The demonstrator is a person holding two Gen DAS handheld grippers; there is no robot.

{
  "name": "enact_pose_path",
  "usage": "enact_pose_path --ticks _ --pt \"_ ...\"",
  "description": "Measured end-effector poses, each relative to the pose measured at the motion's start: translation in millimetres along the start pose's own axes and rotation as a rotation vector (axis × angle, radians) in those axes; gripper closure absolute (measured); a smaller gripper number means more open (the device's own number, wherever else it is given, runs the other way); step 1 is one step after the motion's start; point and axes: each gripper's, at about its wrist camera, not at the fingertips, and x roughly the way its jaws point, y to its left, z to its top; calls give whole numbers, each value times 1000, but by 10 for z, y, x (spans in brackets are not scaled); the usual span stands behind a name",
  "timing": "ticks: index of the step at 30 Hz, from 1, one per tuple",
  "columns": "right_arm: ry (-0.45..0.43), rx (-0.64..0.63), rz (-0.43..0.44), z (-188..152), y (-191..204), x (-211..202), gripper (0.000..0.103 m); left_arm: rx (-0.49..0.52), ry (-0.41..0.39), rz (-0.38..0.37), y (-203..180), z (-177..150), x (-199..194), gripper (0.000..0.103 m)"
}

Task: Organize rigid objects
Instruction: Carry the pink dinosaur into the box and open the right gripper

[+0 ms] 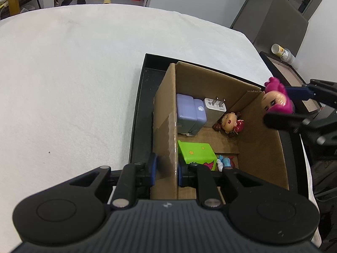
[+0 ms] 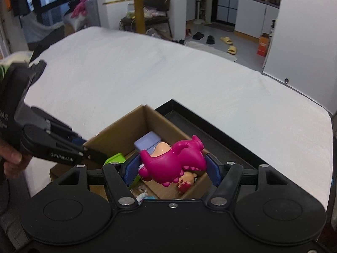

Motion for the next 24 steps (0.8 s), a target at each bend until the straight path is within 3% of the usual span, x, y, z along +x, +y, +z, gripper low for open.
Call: enact_pose_path --ticks 12,15,24 --pt "59 -183 2 -63 338 260 37 -20 6 -23 49 16 8 84" --pt "70 -243 -34 -81 410 278 36 -23 7 -29 67 21 11 84" --pt "73 -167 -24 -83 262 122 36 -26 20 -30 57 43 20 84"
